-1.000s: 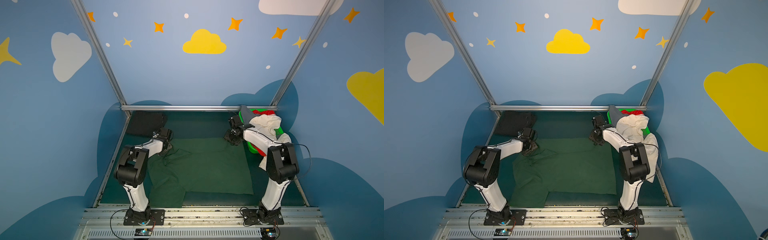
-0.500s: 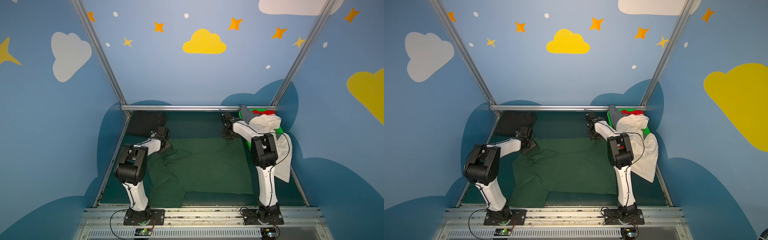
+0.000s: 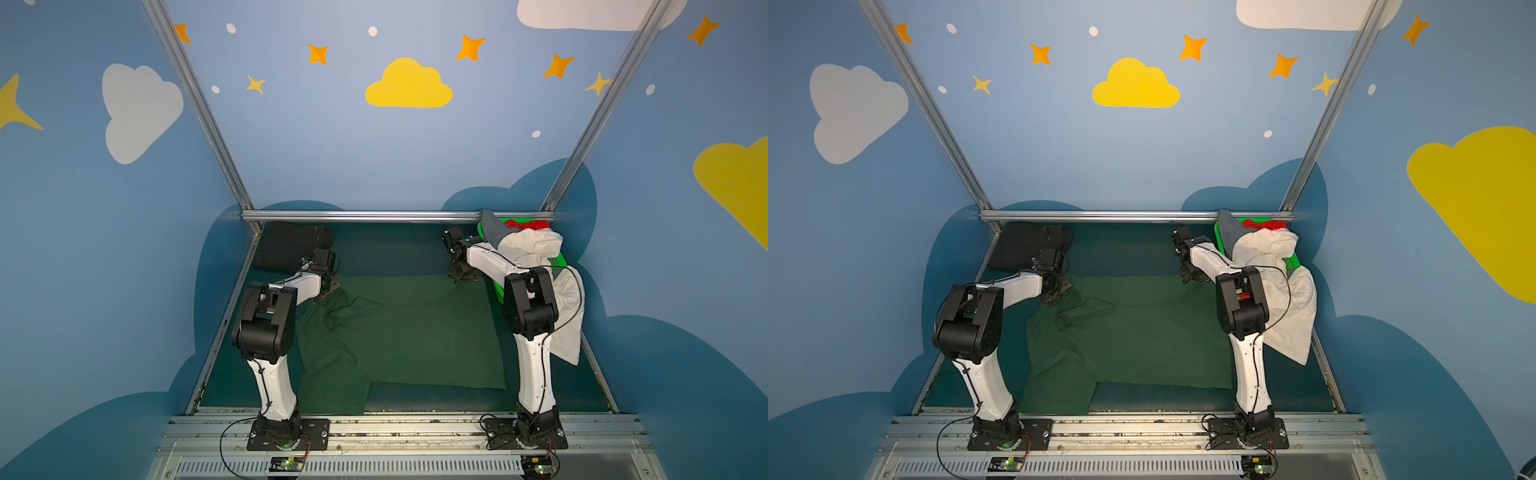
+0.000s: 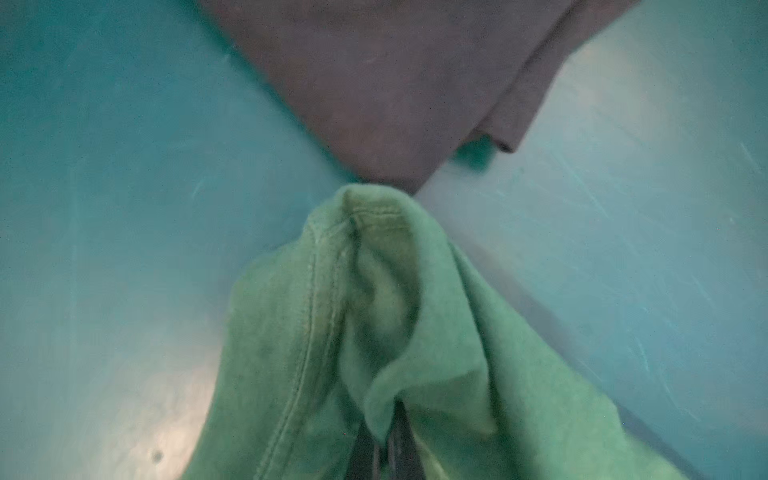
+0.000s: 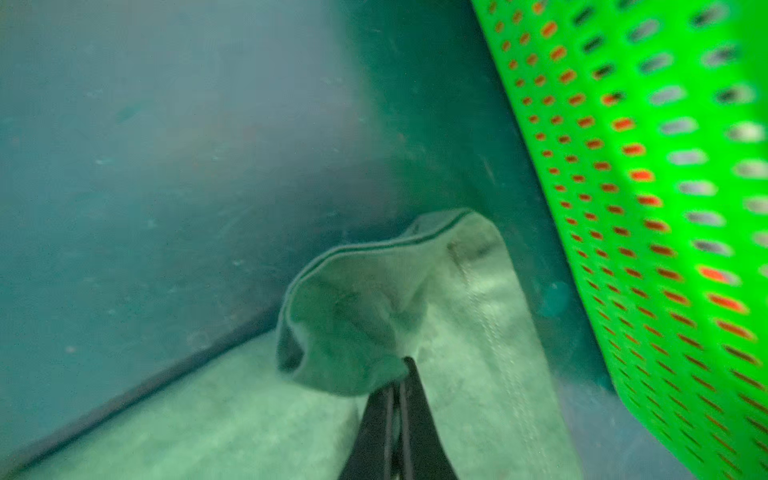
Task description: Fold and stack the t-shirts
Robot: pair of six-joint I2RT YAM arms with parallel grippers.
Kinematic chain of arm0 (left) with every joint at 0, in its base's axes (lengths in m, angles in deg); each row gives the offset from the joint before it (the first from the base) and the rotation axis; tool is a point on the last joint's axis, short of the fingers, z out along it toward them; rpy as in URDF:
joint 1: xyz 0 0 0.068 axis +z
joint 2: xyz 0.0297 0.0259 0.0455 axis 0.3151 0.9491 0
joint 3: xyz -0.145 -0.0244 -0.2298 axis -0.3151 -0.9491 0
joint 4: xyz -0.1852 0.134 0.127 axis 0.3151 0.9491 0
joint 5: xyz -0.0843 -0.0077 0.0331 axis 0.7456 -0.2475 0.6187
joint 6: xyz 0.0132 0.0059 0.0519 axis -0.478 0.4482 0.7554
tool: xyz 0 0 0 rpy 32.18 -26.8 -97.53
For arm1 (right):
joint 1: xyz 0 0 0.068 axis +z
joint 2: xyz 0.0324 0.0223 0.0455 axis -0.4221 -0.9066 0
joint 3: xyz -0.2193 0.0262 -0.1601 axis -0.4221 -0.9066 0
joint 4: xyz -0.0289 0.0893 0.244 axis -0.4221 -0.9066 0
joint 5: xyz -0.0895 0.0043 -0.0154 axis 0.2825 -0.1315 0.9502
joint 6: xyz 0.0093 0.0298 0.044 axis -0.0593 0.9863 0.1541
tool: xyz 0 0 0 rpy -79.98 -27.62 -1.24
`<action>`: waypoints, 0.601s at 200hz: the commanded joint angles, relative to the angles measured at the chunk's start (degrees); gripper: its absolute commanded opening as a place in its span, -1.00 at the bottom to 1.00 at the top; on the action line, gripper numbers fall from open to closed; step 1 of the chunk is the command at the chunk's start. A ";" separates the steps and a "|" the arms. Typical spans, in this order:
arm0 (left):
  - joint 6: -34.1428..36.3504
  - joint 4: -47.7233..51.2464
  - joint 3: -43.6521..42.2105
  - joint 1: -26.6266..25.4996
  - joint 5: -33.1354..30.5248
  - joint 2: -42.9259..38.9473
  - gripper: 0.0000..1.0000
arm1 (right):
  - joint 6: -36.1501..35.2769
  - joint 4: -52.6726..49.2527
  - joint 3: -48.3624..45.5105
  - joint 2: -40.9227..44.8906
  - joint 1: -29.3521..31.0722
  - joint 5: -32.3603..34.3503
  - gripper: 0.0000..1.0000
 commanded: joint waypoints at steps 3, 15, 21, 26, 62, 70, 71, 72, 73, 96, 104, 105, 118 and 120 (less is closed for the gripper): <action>1.13 3.52 1.28 0.78 2.26 2.92 -0.93 | 2.13 0.17 -1.96 4.92 0.33 2.18 -1.00; 1.21 3.38 1.35 1.17 2.35 2.86 -0.93 | 2.42 1.06 -2.98 5.80 0.21 2.54 -1.00; 1.16 3.08 1.33 1.33 2.57 2.81 -0.93 | 2.66 1.19 -3.18 6.18 0.14 2.67 -1.00; 1.23 2.80 1.26 1.56 2.77 2.62 -0.93 | 2.76 1.17 -3.31 6.41 0.06 2.52 -1.00; 1.20 2.62 0.42 3.03 0.97 1.00 -0.93 | 4.89 1.80 -6.53 9.35 -0.56 1.43 -1.00; 1.11 2.58 0.07 3.47 0.78 0.69 -0.93 | 5.27 2.49 -8.08 10.33 -0.56 1.36 -1.00; 1.04 2.56 0.04 3.51 0.78 0.63 -0.93 | 5.33 2.58 -8.27 10.45 -0.56 1.36 -1.00; 1.01 2.59 -0.02 3.62 0.77 0.60 -0.93 | 5.36 2.67 -8.45 10.55 -0.56 1.40 -1.00; 0.95 2.56 -0.05 3.67 0.77 0.54 -0.92 | 5.42 2.76 -8.63 10.69 -0.56 1.43 -1.00; 0.72 2.68 -0.20 4.78 1.21 0.39 -0.93 | 7.08 4.77 -13.40 13.12 -0.55 1.80 -1.00; 0.82 2.88 0.07 4.85 1.21 0.63 -0.93 | 7.55 5.06 -14.49 13.53 -0.63 1.52 -1.00; 0.81 2.97 0.17 4.81 1.21 0.64 -0.93 | 7.57 5.05 -14.55 13.54 -0.64 1.39 -1.00; 1.06 3.77 0.82 4.84 1.29 1.15 -0.93 | 7.75 4.26 -14.96 13.50 -0.82 0.77 -1.00; 1.06 3.92 0.98 4.79 1.30 1.24 -0.93 | 7.81 4.03 -14.94 13.41 -0.82 0.75 -1.00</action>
